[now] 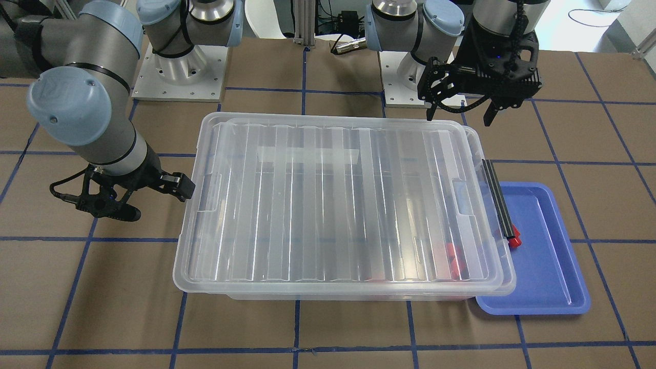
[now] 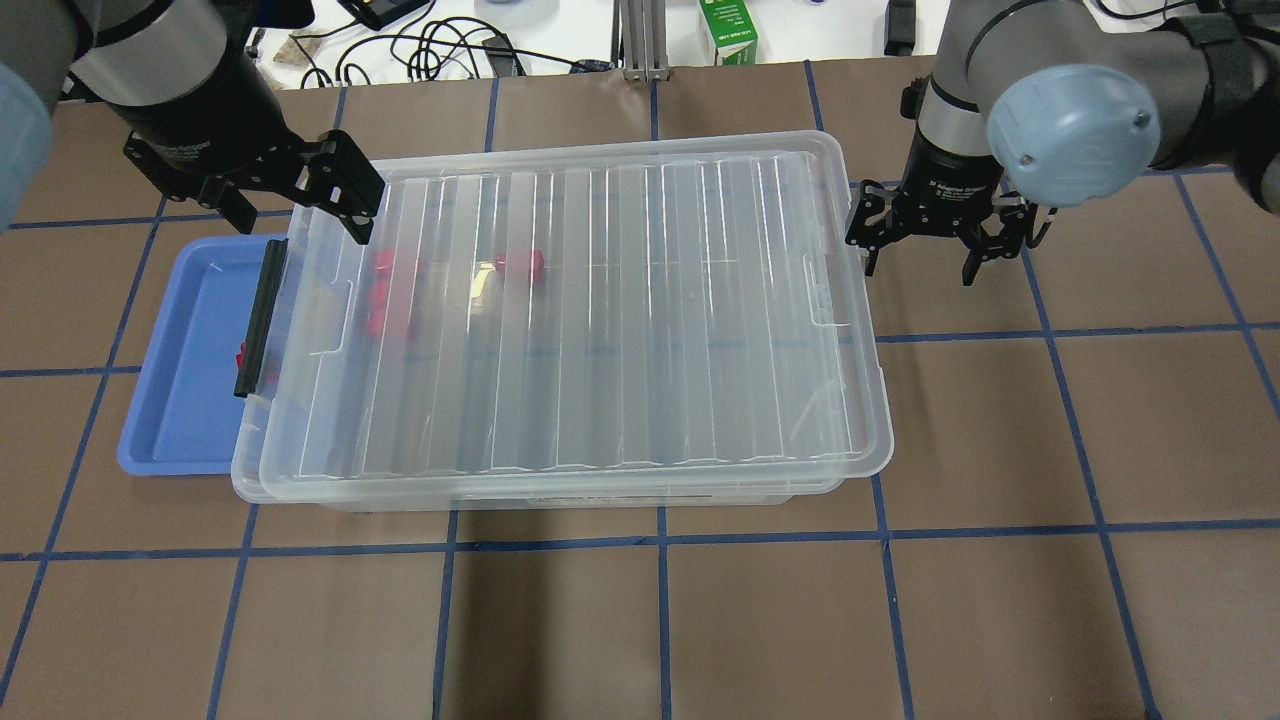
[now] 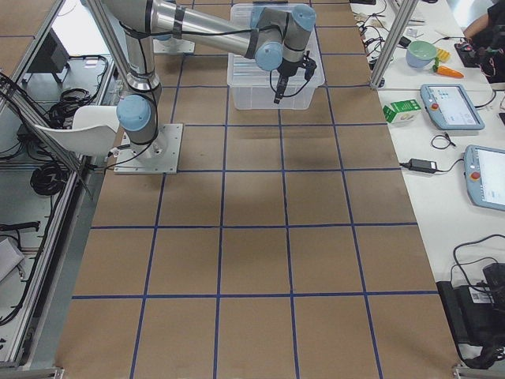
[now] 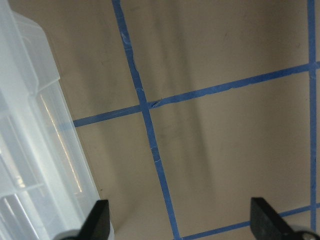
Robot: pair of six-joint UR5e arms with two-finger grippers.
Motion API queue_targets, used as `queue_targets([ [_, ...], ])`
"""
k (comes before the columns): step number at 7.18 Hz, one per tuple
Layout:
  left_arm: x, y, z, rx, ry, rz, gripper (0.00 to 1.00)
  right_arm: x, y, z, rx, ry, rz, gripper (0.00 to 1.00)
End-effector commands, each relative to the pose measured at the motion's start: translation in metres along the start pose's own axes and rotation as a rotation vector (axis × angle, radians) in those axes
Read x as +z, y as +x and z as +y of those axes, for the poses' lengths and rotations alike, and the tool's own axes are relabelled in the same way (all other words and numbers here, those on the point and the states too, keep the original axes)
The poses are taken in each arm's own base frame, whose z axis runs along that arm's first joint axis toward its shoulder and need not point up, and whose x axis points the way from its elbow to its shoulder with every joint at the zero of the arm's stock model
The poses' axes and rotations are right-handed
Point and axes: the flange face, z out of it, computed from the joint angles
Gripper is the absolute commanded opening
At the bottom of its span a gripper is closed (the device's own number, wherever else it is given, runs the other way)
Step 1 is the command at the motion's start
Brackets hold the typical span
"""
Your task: Place red block in blue tray from box
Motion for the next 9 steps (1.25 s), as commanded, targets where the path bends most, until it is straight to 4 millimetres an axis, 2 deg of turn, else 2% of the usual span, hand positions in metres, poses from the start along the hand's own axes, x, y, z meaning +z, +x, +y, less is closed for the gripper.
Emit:
queue_targets([
  [1, -0.002, 0.003, 0.003, 0.046, 0.011, -0.002, 1.00, -0.051, 0.003, -0.005, 0.001, 0.072, -0.009, 1.00],
  [2, -0.003, 0.004, 0.004, 0.048, 0.009, -0.006, 1.00, -0.077, 0.006, 0.015, 0.001, 0.055, -0.019, 1.00],
  [3, -0.005, 0.003, 0.004, 0.045, 0.007, -0.008, 1.00, -0.103, 0.008, 0.044, -0.004, 0.084, -0.065, 1.00],
  [4, 0.003, 0.000, -0.001, 0.027, -0.002, -0.004, 1.00, -0.122, 0.009, 0.073, -0.006, 0.083, -0.120, 1.00],
  [5, -0.003, -0.011, -0.007, -0.019, 0.020, 0.004, 1.00, -0.127, 0.013, 0.091, -0.038, 0.090, -0.120, 1.00],
  [6, -0.001, -0.025, -0.009, -0.065, 0.021, 0.015, 1.00, -0.114, 0.015, 0.096, -0.048, 0.068, -0.098, 1.00],
  [7, 0.001, -0.024, -0.009, -0.070, 0.028, 0.040, 1.00, -0.115, 0.019, 0.110, -0.054, 0.077, -0.087, 1.00],
  [9, 0.003, -0.024, -0.010, -0.104, 0.029, 0.032, 1.00, -0.093, 0.024, 0.115, -0.056, 0.048, -0.037, 1.00],
])
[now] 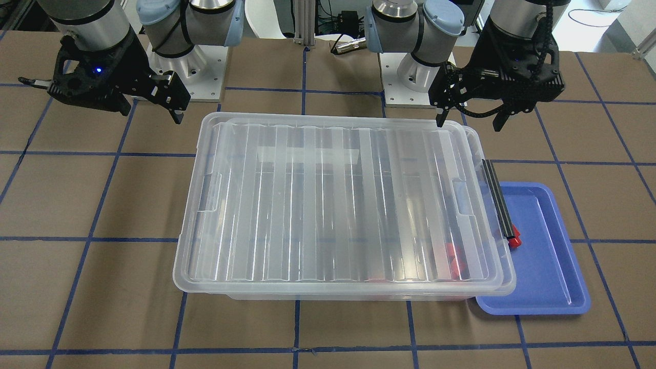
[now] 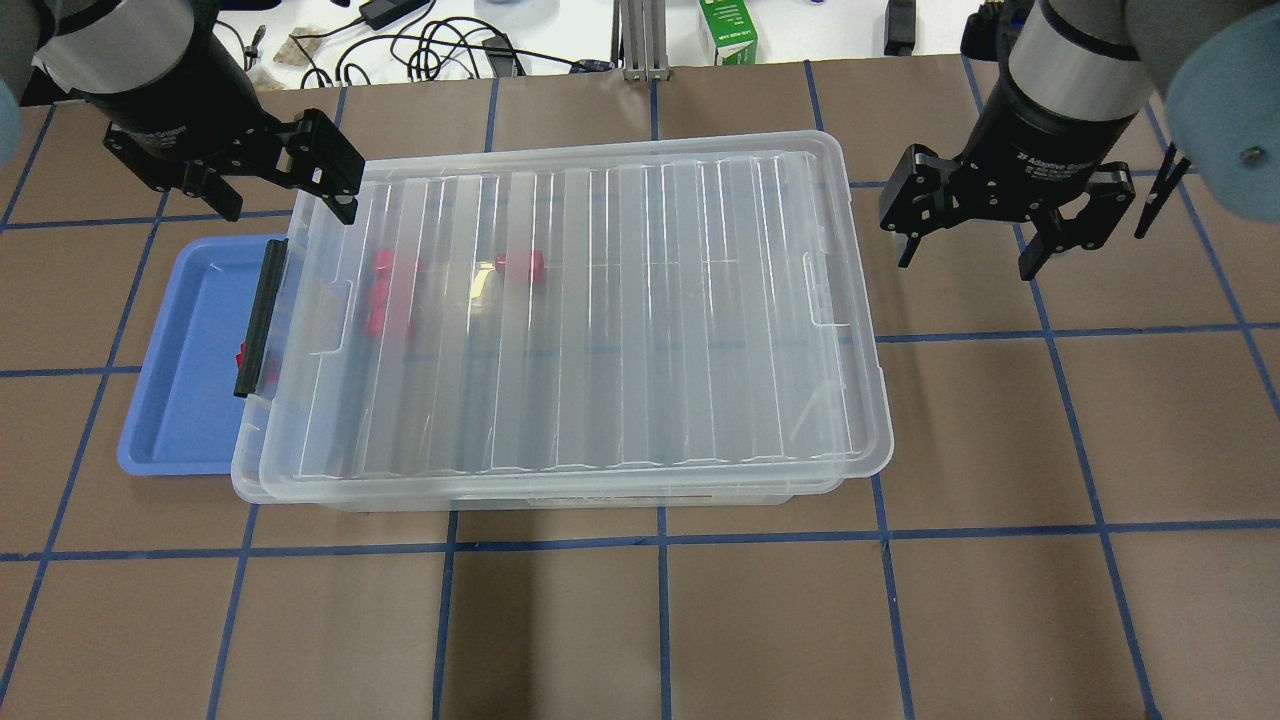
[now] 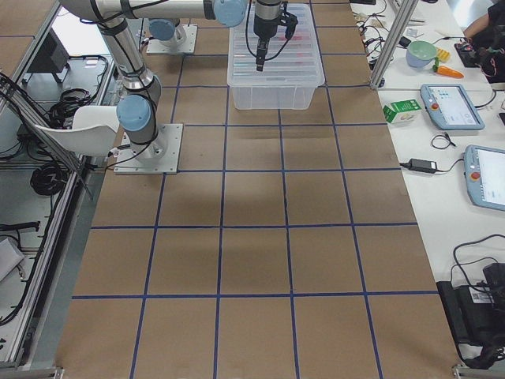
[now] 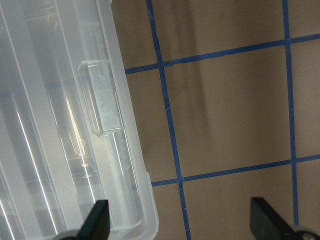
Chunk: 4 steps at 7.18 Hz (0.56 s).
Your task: Place red block in blue tray from box
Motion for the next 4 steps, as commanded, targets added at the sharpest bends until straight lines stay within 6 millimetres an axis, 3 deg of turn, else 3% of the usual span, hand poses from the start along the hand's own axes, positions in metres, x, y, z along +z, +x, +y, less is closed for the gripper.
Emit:
queue_targets([
  [1, 0.003, 0.001, -0.003, -0.042, -0.003, 0.001, 1.00, 0.010, 0.003, 0.005, -0.002, -0.013, 0.022, 1.00],
  [4, 0.002, 0.001, -0.003, -0.045, -0.003, -0.001, 1.00, -0.007, 0.002, 0.001, -0.006, 0.022, 0.020, 1.00],
])
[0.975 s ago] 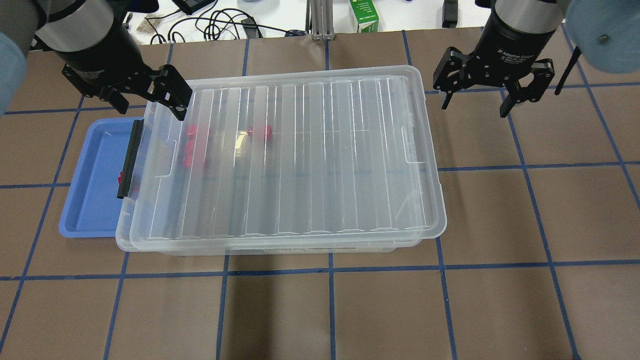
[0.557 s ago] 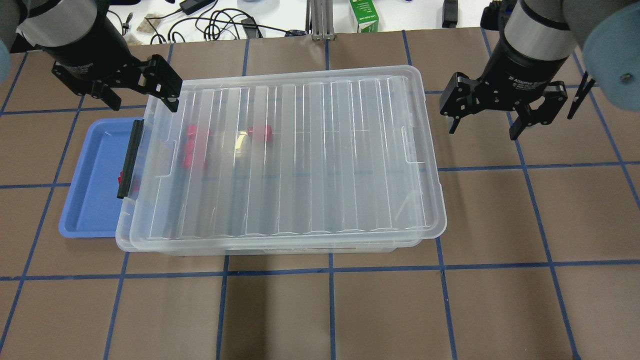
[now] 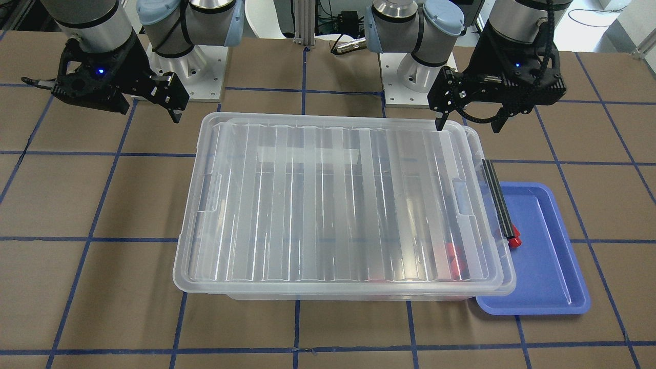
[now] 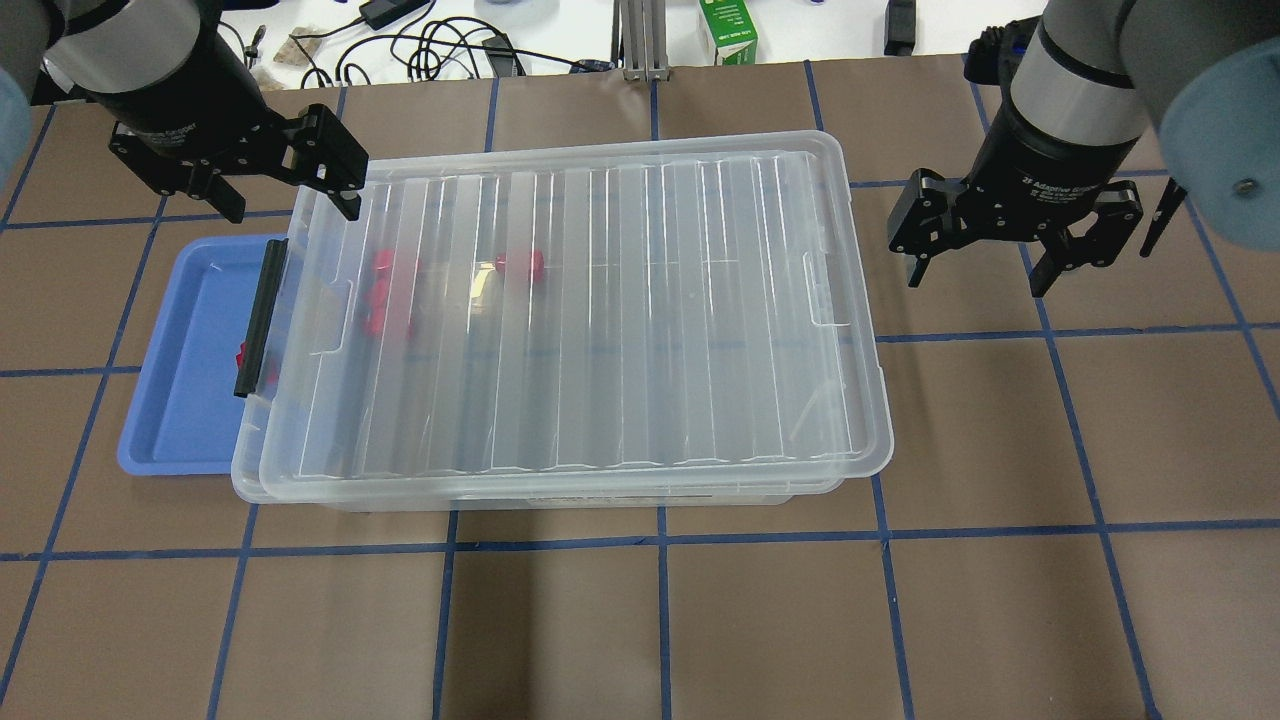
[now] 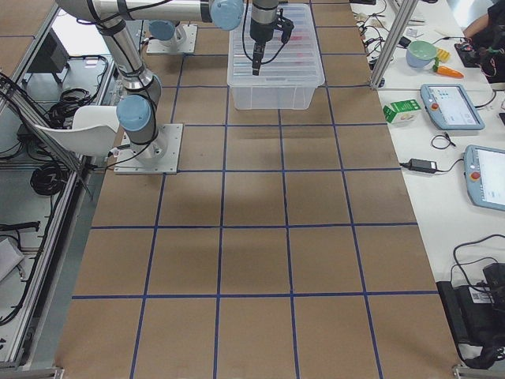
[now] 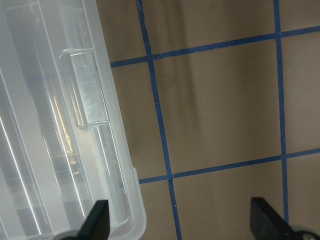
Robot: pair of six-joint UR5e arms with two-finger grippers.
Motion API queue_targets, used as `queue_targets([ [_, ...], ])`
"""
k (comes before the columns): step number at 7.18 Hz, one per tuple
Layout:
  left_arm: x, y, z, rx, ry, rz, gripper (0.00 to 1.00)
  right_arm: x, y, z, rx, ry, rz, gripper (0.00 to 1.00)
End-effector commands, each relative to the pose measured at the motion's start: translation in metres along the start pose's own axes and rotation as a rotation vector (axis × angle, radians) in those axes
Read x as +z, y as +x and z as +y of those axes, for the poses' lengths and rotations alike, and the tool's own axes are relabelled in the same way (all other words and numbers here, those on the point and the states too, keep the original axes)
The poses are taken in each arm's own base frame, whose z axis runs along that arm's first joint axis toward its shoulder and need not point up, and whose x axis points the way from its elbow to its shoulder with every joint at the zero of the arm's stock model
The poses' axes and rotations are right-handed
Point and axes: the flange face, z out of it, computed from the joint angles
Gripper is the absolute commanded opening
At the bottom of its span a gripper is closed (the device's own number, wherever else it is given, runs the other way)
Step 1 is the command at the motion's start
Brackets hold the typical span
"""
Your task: Place red block in blue tray from box
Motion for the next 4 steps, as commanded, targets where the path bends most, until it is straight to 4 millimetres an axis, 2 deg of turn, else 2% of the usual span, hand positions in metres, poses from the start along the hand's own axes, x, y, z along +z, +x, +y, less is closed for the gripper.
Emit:
queue_targets([
  [1, 0.0040, -0.0002, 0.0002, -0.002, -0.010, -0.003, 1.00, -0.0132, -0.0010, -0.0057, 0.001, 0.023, -0.010, 1.00],
  [4, 0.0105, 0.0010, -0.0008, 0.010, -0.032, -0.010, 1.00, -0.0069, -0.0018, -0.0043, 0.000, 0.008, -0.009, 1.00],
])
